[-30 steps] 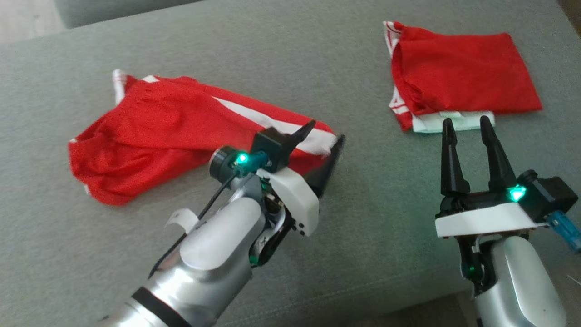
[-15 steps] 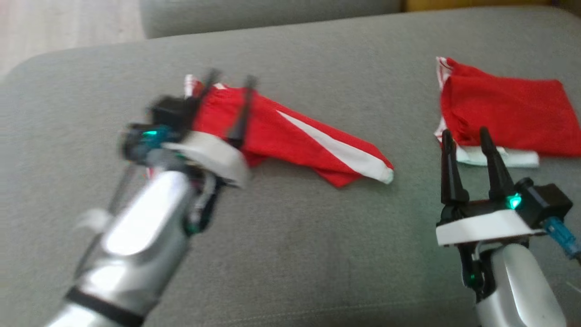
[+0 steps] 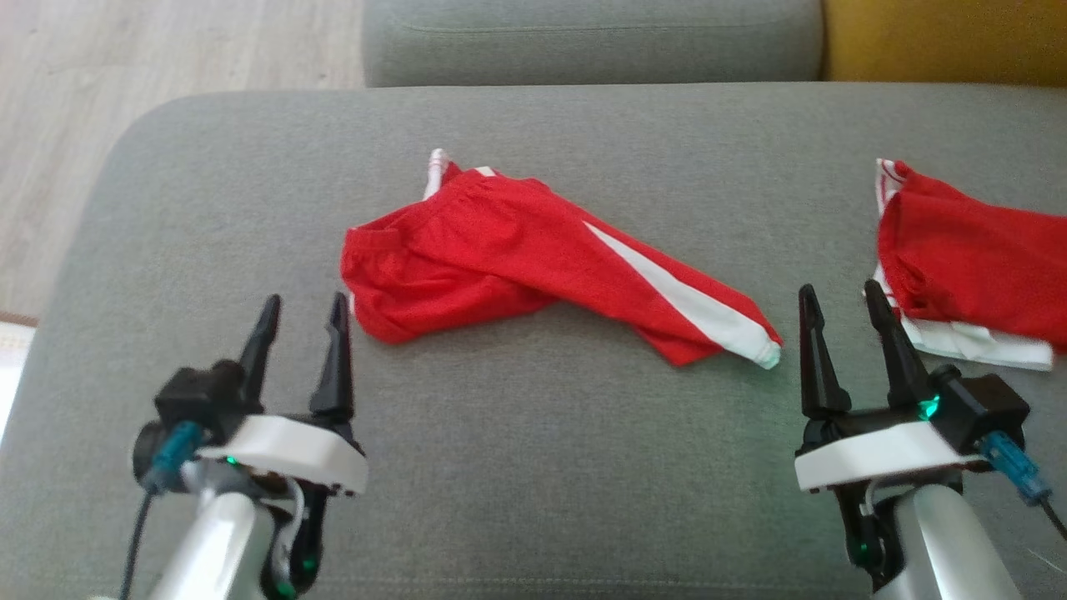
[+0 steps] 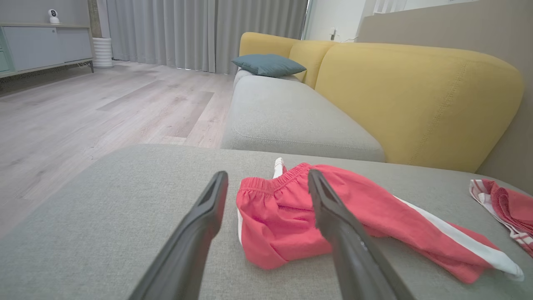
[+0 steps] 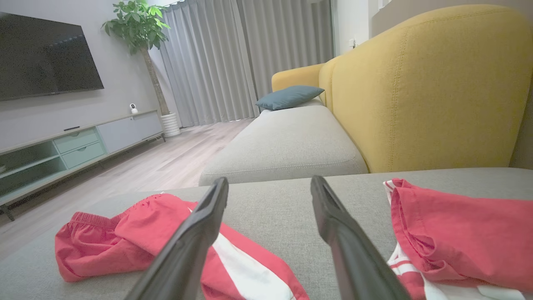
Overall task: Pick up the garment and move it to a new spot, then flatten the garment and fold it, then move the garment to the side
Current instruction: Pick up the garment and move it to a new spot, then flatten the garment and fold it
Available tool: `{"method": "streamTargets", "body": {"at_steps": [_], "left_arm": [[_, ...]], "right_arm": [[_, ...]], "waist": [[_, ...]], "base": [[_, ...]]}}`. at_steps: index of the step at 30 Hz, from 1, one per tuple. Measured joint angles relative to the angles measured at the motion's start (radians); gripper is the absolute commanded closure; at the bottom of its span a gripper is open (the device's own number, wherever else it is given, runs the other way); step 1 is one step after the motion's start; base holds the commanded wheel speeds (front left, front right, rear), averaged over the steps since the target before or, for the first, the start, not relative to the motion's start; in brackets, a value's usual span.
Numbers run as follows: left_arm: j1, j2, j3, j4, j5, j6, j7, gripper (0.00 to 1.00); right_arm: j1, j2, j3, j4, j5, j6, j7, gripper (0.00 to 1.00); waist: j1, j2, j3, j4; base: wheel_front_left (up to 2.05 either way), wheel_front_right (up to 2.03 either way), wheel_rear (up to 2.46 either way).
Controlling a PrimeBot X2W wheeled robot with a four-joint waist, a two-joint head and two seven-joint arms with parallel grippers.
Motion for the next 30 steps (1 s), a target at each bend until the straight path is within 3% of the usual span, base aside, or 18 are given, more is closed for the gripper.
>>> {"method": "streamTargets", "body": {"at_steps": [11,17,24,30], "left_arm": [[0.018,-0.103,0.078,-0.01,0.102,-0.104,-0.002,0.0],[0.015,-0.143,0.097,0.004,0.132,-0.147,-0.002,0.0],[-0.012,-0.172,0.118,0.023,0.143,-0.182,-0.002,0.0],[-0.046,-0.183,0.118,0.04,0.142,-0.199,-0.003,0.0]], "right_arm": [[-0.008,0.0,-0.012,0.007,-0.055,0.0,0.0,0.0],[-0.15,-0.001,0.02,0.052,-0.093,0.0,0.06,0.0],[-0.349,-0.022,0.112,0.181,-0.05,0.0,0.209,0.0],[-0.519,-0.125,0.239,0.378,0.064,0.0,0.333,0.0]], "waist": [[0.0,0.0,0.009,0.078],[0.0,0.0,0.048,0.135],[0.0,0.0,0.102,0.21],[0.0,0.0,0.156,0.308]], "base": [[0.0,0.0,0.0],[0.0,0.0,0.0],[0.0,0.0,0.0],[0.0,0.0,0.0]]}}
